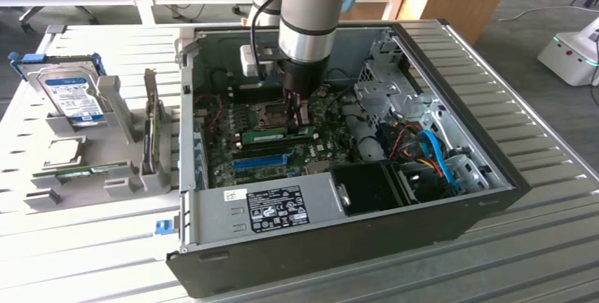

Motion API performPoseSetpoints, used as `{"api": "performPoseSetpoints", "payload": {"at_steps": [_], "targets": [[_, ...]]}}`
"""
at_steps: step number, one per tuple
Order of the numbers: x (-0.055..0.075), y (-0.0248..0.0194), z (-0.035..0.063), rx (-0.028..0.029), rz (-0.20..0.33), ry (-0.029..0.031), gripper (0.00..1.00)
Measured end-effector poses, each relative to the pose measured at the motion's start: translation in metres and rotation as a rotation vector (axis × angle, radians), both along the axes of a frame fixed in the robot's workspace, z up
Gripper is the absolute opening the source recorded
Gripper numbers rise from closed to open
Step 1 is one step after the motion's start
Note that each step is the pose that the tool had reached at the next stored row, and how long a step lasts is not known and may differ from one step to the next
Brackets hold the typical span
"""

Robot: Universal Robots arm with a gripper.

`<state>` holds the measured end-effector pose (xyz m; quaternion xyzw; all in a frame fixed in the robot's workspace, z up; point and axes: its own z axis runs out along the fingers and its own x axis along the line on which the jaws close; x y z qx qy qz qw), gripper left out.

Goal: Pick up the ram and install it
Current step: 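Insert the ram into the slot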

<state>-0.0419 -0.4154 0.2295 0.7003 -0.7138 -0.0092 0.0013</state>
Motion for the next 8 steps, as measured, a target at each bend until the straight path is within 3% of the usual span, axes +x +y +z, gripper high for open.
{"api": "performPoseSetpoints", "payload": {"at_steps": [8], "targets": [[0.0000,0.0000,-0.0019,0.0004,0.000,0.0000,0.12]]}}
